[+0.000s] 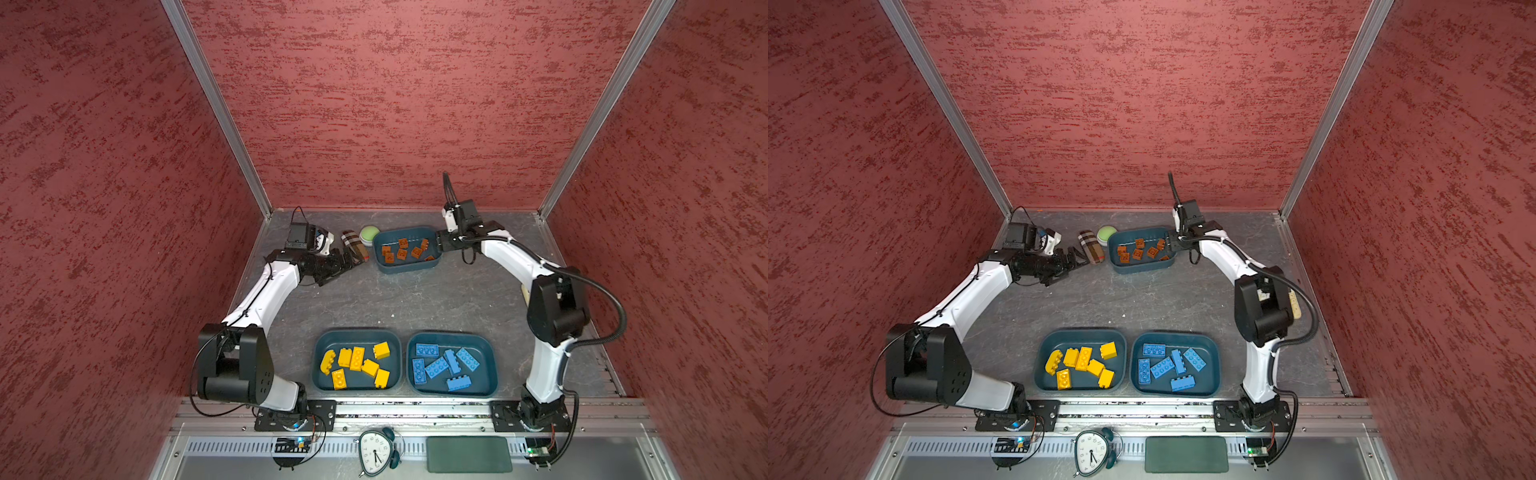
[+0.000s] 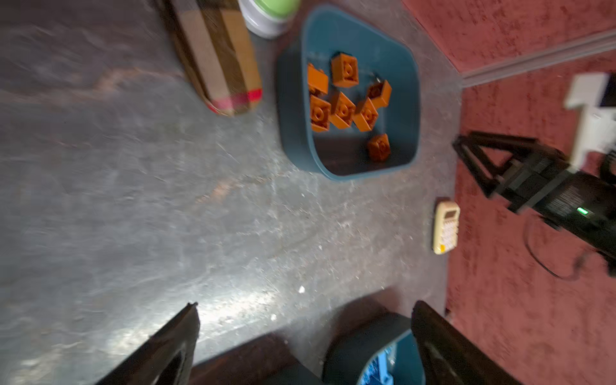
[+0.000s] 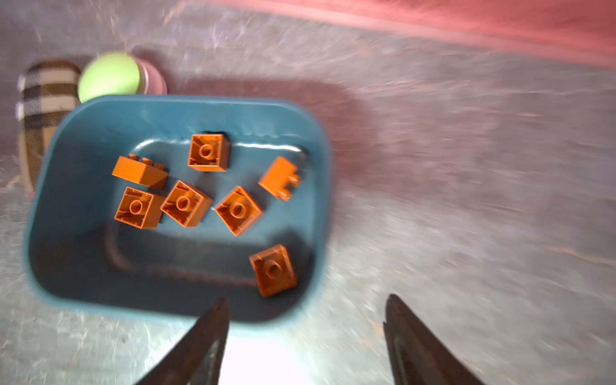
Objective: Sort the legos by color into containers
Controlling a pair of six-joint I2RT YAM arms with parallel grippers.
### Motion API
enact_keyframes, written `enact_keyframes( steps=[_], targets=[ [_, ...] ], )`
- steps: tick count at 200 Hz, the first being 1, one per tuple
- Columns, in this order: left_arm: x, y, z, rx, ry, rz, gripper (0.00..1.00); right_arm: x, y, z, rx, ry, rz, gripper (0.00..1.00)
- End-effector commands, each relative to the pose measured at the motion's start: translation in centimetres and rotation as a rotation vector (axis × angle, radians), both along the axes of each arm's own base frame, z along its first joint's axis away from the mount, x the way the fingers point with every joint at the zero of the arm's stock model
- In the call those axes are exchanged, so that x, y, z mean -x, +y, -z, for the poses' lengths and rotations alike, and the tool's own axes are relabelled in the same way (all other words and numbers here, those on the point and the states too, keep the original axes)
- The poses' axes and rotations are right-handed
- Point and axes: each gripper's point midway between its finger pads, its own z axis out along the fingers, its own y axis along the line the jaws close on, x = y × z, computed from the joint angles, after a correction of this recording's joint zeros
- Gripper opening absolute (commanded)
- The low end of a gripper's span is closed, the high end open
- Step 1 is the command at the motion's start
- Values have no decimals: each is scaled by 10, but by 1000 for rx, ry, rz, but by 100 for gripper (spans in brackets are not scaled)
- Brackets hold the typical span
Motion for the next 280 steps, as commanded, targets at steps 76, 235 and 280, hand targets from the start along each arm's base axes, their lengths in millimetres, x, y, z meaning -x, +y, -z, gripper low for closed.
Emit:
enact_keyframes(
  steps=[76,235,280],
  targets=[
    [-54,135,14,-594,-387,-311,99,67,-157,-26,-42,-440,340,99],
    [-38,109,41,-568,-714,-182,99,100,-175,26,-26,-749,314,99],
    [-38,99,46,-533,-813,-179,99,99,-177,26,-27,-749,321,99]
  ],
)
